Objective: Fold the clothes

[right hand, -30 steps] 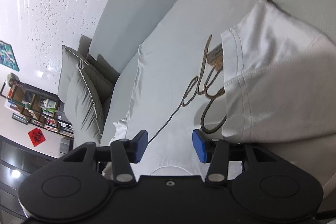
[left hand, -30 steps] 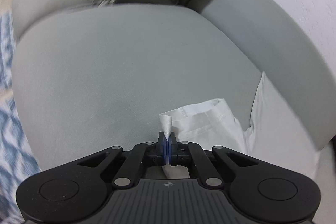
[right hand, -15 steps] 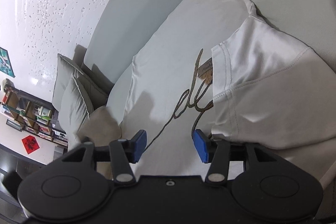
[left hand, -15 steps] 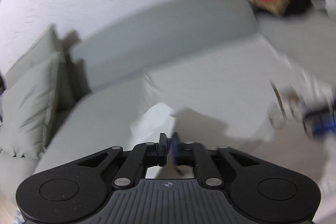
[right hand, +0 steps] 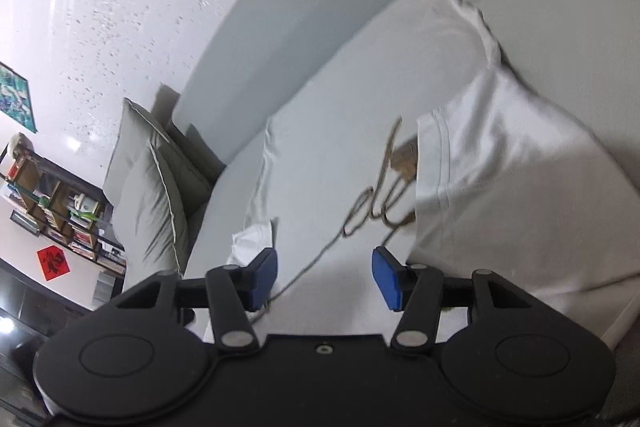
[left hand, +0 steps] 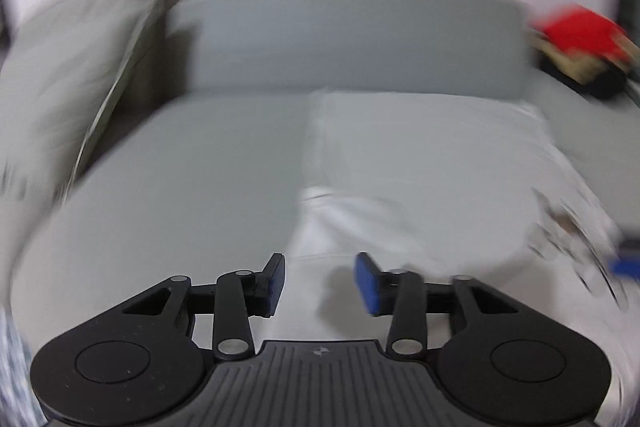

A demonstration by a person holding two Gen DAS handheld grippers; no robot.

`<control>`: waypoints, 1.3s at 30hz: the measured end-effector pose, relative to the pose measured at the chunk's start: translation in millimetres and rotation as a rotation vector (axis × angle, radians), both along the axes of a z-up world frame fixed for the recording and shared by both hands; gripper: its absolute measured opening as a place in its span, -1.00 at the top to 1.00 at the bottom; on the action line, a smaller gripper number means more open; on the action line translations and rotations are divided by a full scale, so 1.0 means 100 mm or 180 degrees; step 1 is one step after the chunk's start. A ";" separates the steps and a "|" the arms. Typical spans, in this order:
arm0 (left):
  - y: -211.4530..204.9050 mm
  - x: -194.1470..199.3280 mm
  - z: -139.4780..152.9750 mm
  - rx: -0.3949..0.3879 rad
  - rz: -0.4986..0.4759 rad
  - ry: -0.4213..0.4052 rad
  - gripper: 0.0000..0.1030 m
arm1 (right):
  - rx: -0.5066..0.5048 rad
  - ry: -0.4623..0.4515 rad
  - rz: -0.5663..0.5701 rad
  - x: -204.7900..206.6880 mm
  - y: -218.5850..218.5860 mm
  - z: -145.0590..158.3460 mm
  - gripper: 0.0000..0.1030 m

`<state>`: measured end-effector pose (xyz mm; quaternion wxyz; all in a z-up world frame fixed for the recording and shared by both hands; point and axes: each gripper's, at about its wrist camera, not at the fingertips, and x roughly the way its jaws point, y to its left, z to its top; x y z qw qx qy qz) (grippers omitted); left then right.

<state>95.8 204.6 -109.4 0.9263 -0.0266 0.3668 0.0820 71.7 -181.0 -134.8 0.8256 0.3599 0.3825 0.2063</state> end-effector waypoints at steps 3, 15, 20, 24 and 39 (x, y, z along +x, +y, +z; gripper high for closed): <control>0.27 0.20 -0.22 -0.0262 0.0282 0.0271 0.56 | -0.0233 -0.0124 -0.0023 -0.01 0.03 0.04 0.38; 0.10 -0.18 -0.05 0.0369 -0.0056 0.0053 0.61 | -0.0625 0.0000 -0.0097 -0.04 -0.02 0.04 0.52; 0.05 0.33 -0.06 0.0109 -0.0218 -0.0119 0.67 | -0.0861 -0.0232 -0.0382 0.05 -0.08 0.19 0.53; 0.08 0.79 -0.20 -0.0053 -0.0121 0.0034 0.68 | -0.0691 -0.0110 -0.0507 0.12 -0.20 0.13 0.53; -0.01 0.45 -0.36 -0.0272 -0.0039 0.0315 0.45 | -0.0904 -0.0059 -0.0753 0.13 -0.25 0.08 0.53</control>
